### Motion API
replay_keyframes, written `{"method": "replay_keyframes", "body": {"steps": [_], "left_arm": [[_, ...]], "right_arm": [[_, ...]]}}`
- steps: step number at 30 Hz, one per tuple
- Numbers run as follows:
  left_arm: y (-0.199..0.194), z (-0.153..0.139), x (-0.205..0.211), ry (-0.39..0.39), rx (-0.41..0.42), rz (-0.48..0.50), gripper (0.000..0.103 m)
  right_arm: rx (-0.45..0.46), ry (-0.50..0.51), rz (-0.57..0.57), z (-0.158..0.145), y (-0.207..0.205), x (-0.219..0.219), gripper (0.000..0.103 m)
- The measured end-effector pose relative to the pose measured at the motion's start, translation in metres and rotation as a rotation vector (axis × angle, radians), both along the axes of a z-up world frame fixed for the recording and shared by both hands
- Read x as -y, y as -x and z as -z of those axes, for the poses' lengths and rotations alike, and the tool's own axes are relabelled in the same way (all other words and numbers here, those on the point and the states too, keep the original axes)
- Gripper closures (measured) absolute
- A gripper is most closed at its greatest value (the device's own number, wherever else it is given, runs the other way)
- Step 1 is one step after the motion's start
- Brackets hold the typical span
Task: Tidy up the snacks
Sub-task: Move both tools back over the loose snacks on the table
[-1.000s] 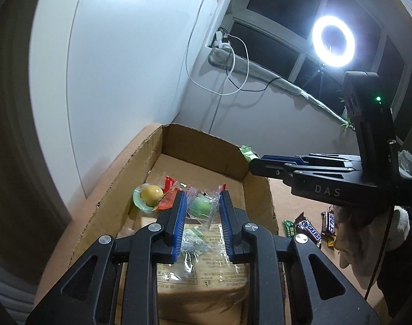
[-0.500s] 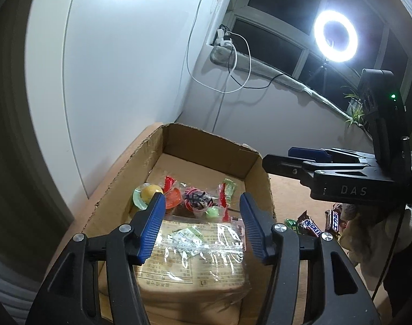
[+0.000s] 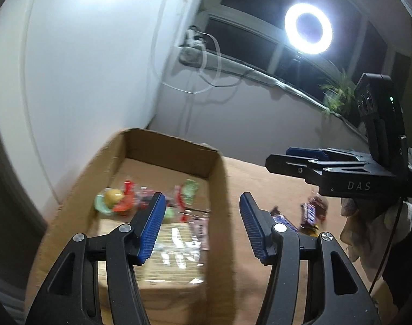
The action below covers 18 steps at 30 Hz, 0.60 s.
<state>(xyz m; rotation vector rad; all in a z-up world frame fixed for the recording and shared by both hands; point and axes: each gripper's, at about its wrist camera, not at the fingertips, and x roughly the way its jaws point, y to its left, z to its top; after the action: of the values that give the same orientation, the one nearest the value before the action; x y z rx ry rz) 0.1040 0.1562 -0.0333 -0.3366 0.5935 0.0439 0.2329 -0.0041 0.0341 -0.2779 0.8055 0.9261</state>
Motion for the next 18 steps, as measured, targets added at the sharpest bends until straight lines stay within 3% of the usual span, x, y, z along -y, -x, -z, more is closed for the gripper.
{"method": "replay_keyframes", "body": {"steps": [18], "left_arm": [[-0.011,-0.007,0.056,-0.009,0.013,0.15,0.047]], "right_arm": [[0.006,-0.011,0.142,0.003,0.003,0.117,0.029]]}}
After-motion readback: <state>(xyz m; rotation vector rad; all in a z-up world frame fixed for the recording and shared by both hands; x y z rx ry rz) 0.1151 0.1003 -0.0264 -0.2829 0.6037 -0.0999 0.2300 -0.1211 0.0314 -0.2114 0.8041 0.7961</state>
